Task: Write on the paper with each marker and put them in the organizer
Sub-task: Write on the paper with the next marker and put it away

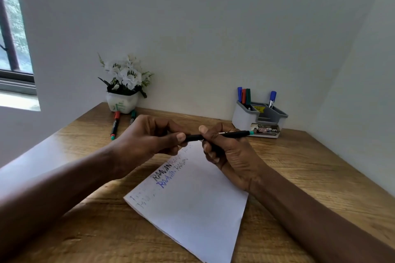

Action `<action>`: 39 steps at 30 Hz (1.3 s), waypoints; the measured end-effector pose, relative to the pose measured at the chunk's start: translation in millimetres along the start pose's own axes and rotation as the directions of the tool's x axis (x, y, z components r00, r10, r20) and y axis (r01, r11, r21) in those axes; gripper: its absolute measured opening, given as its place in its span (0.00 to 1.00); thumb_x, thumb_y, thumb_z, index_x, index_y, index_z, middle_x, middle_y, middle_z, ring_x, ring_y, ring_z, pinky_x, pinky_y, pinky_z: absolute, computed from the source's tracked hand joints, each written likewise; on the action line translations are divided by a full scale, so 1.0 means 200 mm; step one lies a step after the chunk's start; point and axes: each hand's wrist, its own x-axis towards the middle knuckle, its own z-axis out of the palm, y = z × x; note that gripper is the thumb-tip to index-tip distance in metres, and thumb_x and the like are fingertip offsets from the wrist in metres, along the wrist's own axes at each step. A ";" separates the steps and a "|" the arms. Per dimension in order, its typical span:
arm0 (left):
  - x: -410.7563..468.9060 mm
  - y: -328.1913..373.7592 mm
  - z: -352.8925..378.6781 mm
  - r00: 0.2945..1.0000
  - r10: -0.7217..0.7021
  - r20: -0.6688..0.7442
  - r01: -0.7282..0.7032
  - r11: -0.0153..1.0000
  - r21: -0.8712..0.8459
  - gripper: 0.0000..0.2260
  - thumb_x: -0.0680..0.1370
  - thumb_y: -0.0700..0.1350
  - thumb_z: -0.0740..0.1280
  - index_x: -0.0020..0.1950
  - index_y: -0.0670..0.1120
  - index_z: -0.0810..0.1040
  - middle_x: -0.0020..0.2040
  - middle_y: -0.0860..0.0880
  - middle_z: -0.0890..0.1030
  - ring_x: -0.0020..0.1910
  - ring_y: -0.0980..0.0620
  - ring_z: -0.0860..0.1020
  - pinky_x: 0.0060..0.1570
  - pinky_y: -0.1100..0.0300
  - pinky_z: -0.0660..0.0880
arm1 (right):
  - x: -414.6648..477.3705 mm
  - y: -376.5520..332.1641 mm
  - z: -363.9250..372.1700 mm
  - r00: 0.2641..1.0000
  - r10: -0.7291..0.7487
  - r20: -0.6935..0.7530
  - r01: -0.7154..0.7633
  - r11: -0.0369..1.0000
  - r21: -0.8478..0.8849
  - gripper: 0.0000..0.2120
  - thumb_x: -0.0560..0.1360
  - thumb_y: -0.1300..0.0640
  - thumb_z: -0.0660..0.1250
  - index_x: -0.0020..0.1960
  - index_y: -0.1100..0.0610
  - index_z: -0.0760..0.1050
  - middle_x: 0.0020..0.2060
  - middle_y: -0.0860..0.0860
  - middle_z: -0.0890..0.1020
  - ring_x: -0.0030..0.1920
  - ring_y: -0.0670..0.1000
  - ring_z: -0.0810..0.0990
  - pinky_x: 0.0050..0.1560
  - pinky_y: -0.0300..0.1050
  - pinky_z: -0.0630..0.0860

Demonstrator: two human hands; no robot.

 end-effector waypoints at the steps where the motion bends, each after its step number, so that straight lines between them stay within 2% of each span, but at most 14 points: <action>1: 0.00 0.00 0.01 1.000 -0.015 -0.011 0.014 1.000 -0.023 0.13 0.72 0.43 0.72 0.49 0.34 0.83 0.37 0.45 0.84 0.39 0.50 0.80 0.47 0.58 0.81 | 0.00 0.00 0.00 1.000 -0.010 0.003 0.010 1.000 0.010 0.08 0.72 0.56 0.74 0.37 0.56 0.78 0.28 0.54 0.79 0.26 0.48 0.73 0.30 0.39 0.69; 6: 0.01 0.02 0.02 1.000 -0.003 -0.022 0.003 1.000 -0.013 0.13 0.73 0.44 0.72 0.49 0.34 0.83 0.40 0.44 0.85 0.39 0.50 0.81 0.46 0.58 0.80 | 0.00 -0.01 0.01 0.998 -0.057 0.041 0.055 0.998 0.029 0.08 0.72 0.55 0.73 0.39 0.58 0.79 0.29 0.55 0.80 0.27 0.49 0.74 0.29 0.39 0.70; 9: 0.01 0.03 0.00 0.998 0.061 -0.032 -0.056 0.986 0.156 0.09 0.76 0.46 0.71 0.52 0.41 0.85 0.43 0.46 0.86 0.43 0.50 0.83 0.47 0.57 0.80 | -0.01 -0.03 0.01 0.994 -0.060 0.096 0.066 0.996 -0.053 0.13 0.74 0.50 0.69 0.49 0.60 0.81 0.34 0.57 0.83 0.31 0.51 0.78 0.30 0.40 0.73; 12: 0.02 -0.02 -0.06 0.993 0.119 -0.019 -0.086 0.811 0.578 0.12 0.80 0.57 0.67 0.59 0.55 0.82 0.54 0.57 0.85 0.53 0.59 0.82 0.56 0.54 0.79 | -0.01 -0.05 0.00 0.989 -0.140 0.055 0.147 0.979 -0.138 0.20 0.76 0.46 0.64 0.57 0.61 0.79 0.41 0.60 0.86 0.36 0.54 0.81 0.32 0.43 0.72; 14: 0.02 -0.04 -0.09 0.999 0.039 -0.012 -0.017 0.673 0.739 0.20 0.80 0.64 0.63 0.68 0.58 0.76 0.64 0.60 0.80 0.58 0.62 0.79 0.61 0.55 0.76 | 0.01 -0.07 -0.05 0.982 -0.189 -0.021 0.180 0.959 -0.219 0.19 0.75 0.44 0.67 0.58 0.56 0.80 0.46 0.57 0.87 0.42 0.54 0.83 0.35 0.42 0.73; 18: 0.03 -0.06 -0.09 0.991 -0.129 0.043 0.023 0.469 0.883 0.29 0.80 0.66 0.59 0.78 0.55 0.65 0.76 0.54 0.71 0.70 0.54 0.72 0.67 0.54 0.71 | 0.04 -0.08 -0.17 0.982 -0.178 -0.057 0.145 0.916 -0.374 0.32 0.67 0.35 0.73 0.69 0.41 0.74 0.63 0.46 0.82 0.62 0.51 0.81 0.47 0.46 0.74; 20: 0.04 -0.07 -0.09 0.984 -0.168 0.057 0.020 0.426 0.905 0.31 0.80 0.66 0.59 0.79 0.52 0.63 0.78 0.52 0.66 0.74 0.52 0.67 0.72 0.51 0.67 | 0.06 -0.08 -0.21 0.986 -0.144 -0.084 0.106 0.929 -0.354 0.43 0.62 0.31 0.72 0.75 0.40 0.67 0.67 0.42 0.79 0.66 0.48 0.78 0.54 0.47 0.73; 22: 0.04 -0.07 -0.09 0.981 -0.183 0.062 0.019 0.413 0.911 0.30 0.80 0.66 0.59 0.77 0.52 0.65 0.77 0.52 0.68 0.73 0.52 0.68 0.72 0.51 0.68 | 0.07 -0.10 -0.25 0.974 -0.163 -0.159 0.103 0.939 -0.329 0.45 0.62 0.29 0.73 0.75 0.43 0.68 0.67 0.43 0.80 0.66 0.49 0.78 0.64 0.52 0.74; 24: 0.05 -0.08 -0.10 0.979 -0.191 0.073 0.013 0.413 0.911 0.28 0.79 0.67 0.58 0.73 0.53 0.70 0.72 0.52 0.73 0.68 0.53 0.73 0.67 0.51 0.72 | 0.09 -0.11 -0.30 0.919 -0.268 -0.290 0.155 0.921 -0.358 0.26 0.74 0.36 0.69 0.68 0.44 0.76 0.60 0.46 0.84 0.63 0.53 0.81 0.64 0.54 0.76; 26: 0.06 -0.08 -0.10 0.979 -0.187 0.082 0.002 0.411 0.912 0.27 0.79 0.68 0.58 0.71 0.53 0.71 0.70 0.53 0.74 0.65 0.54 0.74 0.65 0.51 0.74 | 0.13 -0.12 -0.37 0.813 -0.418 -0.405 0.202 0.855 -0.477 0.09 0.83 0.51 0.63 0.60 0.46 0.81 0.54 0.49 0.86 0.59 0.55 0.83 0.61 0.56 0.80; 29: 0.07 -0.08 -0.10 0.980 -0.177 0.090 -0.011 0.403 0.915 0.27 0.79 0.68 0.58 0.71 0.53 0.72 0.70 0.54 0.73 0.64 0.54 0.74 0.64 0.52 0.74 | 0.19 -0.19 -0.50 0.712 -0.546 -0.441 0.153 0.734 -0.662 0.13 0.82 0.65 0.63 0.56 0.51 0.83 0.50 0.48 0.87 0.54 0.49 0.85 0.58 0.55 0.82; 32: 0.07 -0.08 -0.10 0.981 -0.174 0.091 -0.012 0.411 0.912 0.27 0.79 0.68 0.58 0.72 0.54 0.71 0.72 0.55 0.71 0.65 0.54 0.73 0.64 0.54 0.74 | 0.30 -0.34 -0.62 0.641 -0.621 -0.452 0.109 0.656 -0.746 0.19 0.80 0.67 0.63 0.64 0.49 0.77 0.48 0.49 0.87 0.41 0.41 0.84 0.42 0.41 0.80; 36: 0.08 -0.10 -0.09 0.984 -0.162 0.079 -0.005 0.412 0.911 0.30 0.79 0.68 0.58 0.77 0.55 0.65 0.77 0.56 0.65 0.70 0.53 0.71 0.66 0.56 0.71 | 0.47 -0.52 -0.72 0.569 -0.658 -0.493 0.101 0.651 -0.752 0.36 0.77 0.71 0.64 0.76 0.40 0.65 0.48 0.51 0.86 0.43 0.48 0.83 0.39 0.34 0.77; 39: 0.08 -0.11 -0.09 0.983 -0.164 0.076 0.000 0.420 0.907 0.32 0.78 0.69 0.57 0.78 0.56 0.64 0.77 0.56 0.64 0.70 0.54 0.70 0.67 0.55 0.72 | 0.55 -0.57 -0.76 0.495 -0.695 -0.522 0.069 0.630 -0.774 0.34 0.77 0.70 0.65 0.75 0.42 0.67 0.49 0.55 0.84 0.38 0.50 0.83 0.33 0.31 0.76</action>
